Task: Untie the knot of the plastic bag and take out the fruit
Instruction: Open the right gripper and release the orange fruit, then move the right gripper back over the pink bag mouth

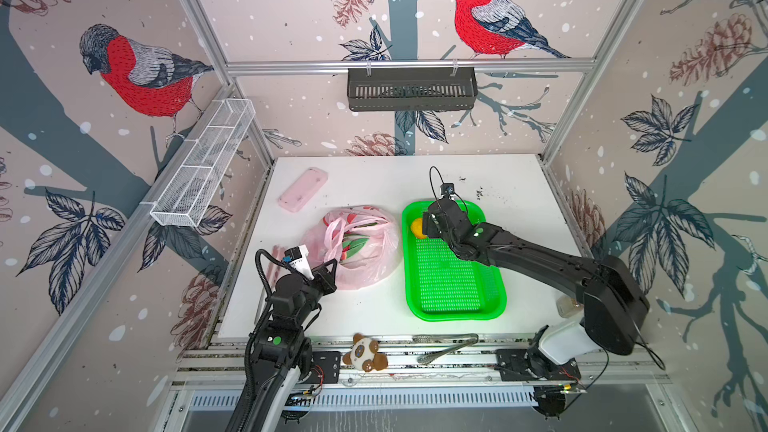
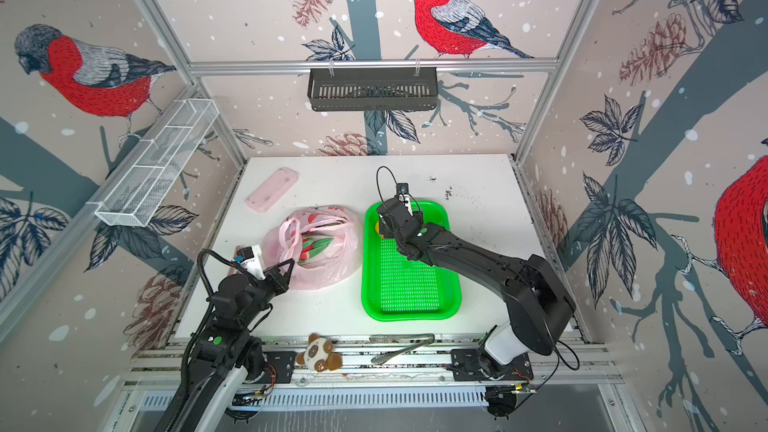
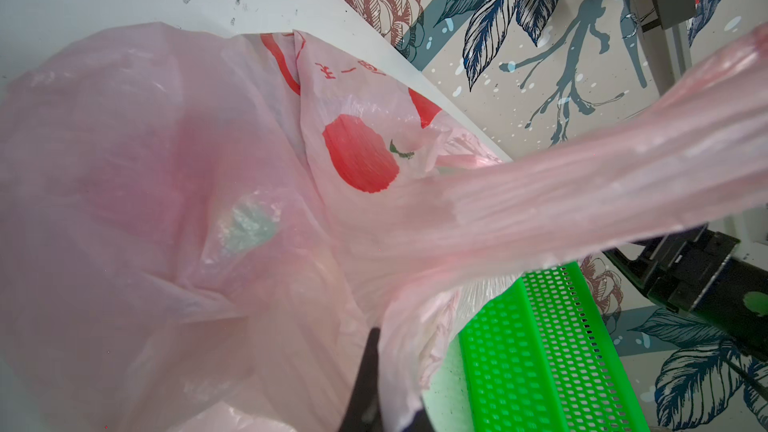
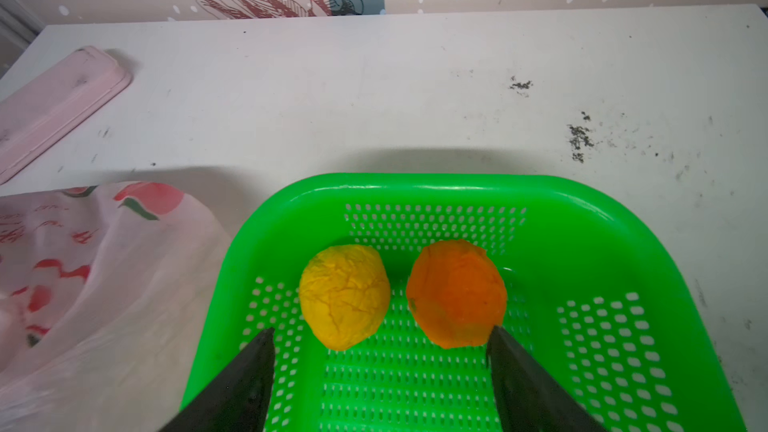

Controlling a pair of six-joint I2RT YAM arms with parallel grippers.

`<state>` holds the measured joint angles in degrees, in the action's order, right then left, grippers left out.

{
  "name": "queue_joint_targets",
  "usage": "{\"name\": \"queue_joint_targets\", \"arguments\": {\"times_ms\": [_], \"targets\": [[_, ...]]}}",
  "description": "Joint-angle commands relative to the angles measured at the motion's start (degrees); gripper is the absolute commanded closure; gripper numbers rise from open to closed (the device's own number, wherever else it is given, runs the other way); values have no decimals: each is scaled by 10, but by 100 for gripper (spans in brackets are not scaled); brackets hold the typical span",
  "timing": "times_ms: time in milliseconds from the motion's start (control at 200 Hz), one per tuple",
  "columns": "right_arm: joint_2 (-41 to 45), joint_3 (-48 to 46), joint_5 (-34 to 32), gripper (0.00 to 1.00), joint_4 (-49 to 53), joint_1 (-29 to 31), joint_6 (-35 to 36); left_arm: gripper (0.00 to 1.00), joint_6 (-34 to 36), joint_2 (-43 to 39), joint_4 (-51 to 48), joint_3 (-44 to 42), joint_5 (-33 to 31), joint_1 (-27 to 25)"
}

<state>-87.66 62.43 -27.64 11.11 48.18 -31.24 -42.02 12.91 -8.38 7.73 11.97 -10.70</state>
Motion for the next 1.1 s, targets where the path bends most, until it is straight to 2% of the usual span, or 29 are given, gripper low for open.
{"name": "queue_joint_targets", "arguments": {"times_ms": [0,125,335,565,816,1096], "targets": [[-11,26,-15,21,2,25,42,100,0,-2,10,4,-1,0],[-29,47,-11,27,-19,62,72,100,0,-4,8,4,-4,0],[-59,74,41,40,-59,115,86,100,-1,-3,6,4,-7,0],[-108,91,77,47,-90,155,102,100,-2,-4,5,4,-8,0],[-184,132,97,53,-94,181,135,100,-2,-7,5,4,-9,0],[-282,217,97,54,-71,174,168,100,-4,-13,3,3,-11,0]]}}
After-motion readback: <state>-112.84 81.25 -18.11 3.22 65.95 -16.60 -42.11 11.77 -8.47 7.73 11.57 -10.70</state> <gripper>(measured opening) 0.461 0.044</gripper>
